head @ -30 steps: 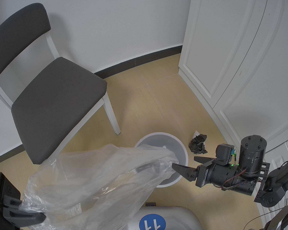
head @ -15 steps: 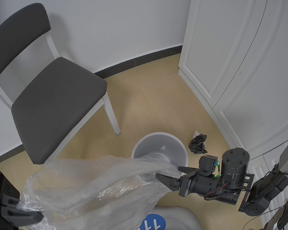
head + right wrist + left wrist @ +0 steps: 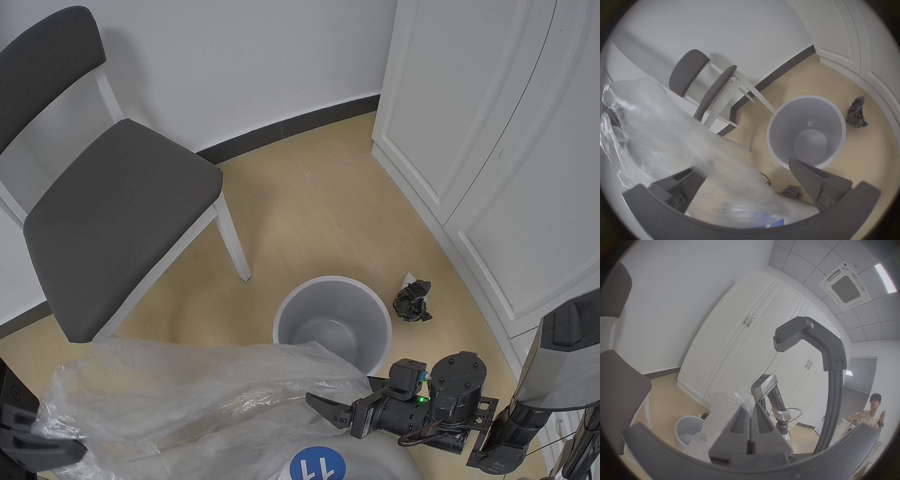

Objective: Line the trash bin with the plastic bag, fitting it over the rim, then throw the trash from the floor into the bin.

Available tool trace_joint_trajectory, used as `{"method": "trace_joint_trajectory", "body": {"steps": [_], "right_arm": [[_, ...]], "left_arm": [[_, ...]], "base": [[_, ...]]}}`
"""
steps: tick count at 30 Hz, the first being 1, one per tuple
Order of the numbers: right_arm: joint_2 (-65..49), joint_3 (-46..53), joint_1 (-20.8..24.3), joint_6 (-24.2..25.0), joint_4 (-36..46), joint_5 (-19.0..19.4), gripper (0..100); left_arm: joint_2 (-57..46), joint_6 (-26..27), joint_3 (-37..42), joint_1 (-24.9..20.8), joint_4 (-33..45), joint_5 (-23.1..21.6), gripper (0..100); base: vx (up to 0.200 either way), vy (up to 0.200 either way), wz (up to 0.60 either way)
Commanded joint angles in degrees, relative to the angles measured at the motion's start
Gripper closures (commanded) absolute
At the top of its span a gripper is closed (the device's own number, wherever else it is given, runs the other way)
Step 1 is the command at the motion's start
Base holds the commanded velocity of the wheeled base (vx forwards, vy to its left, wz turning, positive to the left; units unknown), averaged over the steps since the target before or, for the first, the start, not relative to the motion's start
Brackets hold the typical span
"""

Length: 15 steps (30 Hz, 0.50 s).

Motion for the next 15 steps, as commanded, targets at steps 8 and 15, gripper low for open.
{"method": "trace_joint_trajectory", "body": {"steps": [8, 15], "right_arm": [[-2.98, 0.48, -0.73, -0.3, 0.27, -0.02, 0], [-0.35, 0.39, -0.12, -0.21, 0.01, -0.02, 0]], "left_arm": [[0.04, -0.03, 0.17, 0.0, -0.6, -0.01, 100], [-0.14, -0.03, 0.08, 0.0, -0.69, -0.01, 100]], "base": [[0.0, 0.0, 0.0], [0.0, 0.0, 0.0]]}}
